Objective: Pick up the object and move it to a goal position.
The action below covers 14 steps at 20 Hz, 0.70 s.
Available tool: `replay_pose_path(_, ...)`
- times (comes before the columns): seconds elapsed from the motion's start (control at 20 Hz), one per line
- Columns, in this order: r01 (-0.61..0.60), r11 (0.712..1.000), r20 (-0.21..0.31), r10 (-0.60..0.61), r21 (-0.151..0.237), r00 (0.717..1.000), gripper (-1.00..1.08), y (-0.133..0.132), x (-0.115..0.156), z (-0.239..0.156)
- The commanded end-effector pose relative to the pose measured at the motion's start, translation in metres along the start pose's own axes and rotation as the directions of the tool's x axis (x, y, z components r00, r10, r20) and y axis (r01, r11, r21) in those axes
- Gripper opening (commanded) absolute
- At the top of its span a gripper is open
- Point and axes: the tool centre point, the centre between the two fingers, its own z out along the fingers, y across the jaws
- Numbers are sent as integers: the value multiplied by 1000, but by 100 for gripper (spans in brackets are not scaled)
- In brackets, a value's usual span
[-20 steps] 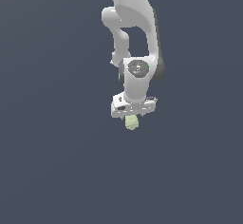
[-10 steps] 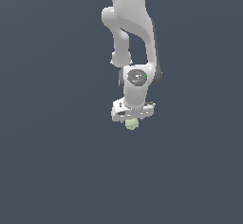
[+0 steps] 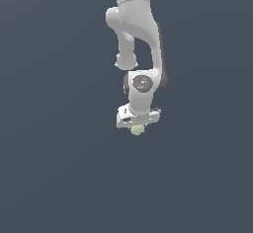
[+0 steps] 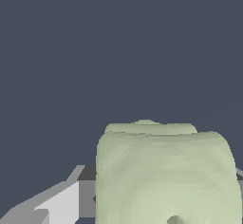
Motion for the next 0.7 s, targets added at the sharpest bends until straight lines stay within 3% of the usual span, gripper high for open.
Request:
replay_pose_path(0.0, 0, 1000, 0, 0, 0, 1000, -100, 0, 0, 1)
replay_pose_path(0.35, 0, 1000, -1, 0, 0, 1000, -100, 2, 0, 0)
replay_pose_path(0.65, 0, 1000, -1, 0, 0, 1000, -100, 26, -6, -4)
